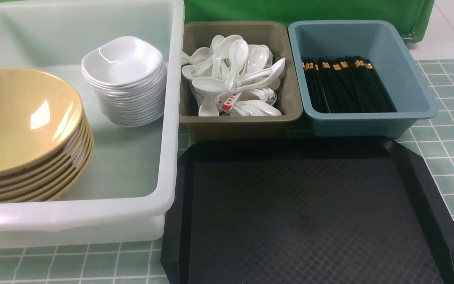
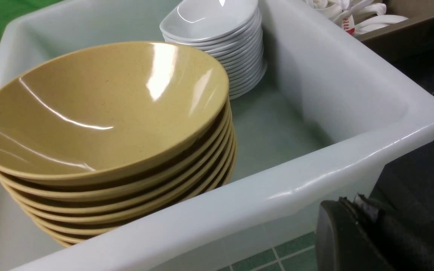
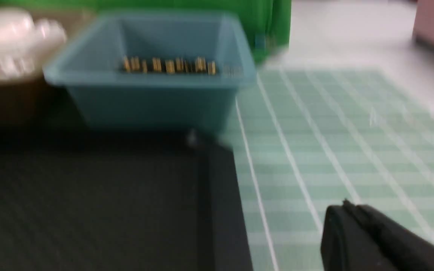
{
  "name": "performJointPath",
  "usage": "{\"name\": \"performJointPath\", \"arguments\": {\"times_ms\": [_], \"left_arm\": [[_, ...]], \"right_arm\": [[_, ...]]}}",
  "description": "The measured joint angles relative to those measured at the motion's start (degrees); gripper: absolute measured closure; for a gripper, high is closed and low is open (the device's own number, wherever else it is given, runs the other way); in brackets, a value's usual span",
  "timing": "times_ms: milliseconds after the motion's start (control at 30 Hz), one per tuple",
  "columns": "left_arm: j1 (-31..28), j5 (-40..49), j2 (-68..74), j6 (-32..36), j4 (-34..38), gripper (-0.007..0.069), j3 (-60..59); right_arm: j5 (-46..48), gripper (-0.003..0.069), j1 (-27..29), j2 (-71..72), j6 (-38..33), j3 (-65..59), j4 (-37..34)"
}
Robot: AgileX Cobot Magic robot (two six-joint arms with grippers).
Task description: On blue table put chopsticks spoon bowls plates into blue grey white boxes.
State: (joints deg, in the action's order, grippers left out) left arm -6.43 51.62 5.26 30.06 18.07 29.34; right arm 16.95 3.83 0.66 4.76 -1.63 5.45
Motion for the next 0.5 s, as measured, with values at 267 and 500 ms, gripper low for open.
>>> {"name": "performJointPath", "arguments": {"times_ms": [267,500], "left_arm": [[0.0,0.0,0.0,0.0,0.0,0.0631,0.0],[0.0,0.0,0.0,0.06,0.0,0.0631,0.0]], "right_arm": [[0.95,0.0624,0.0,0.0,0.0,0.05,0.0],[0.99,0.0624,0.0,0.0,0.07,0.05,0.0]]}}
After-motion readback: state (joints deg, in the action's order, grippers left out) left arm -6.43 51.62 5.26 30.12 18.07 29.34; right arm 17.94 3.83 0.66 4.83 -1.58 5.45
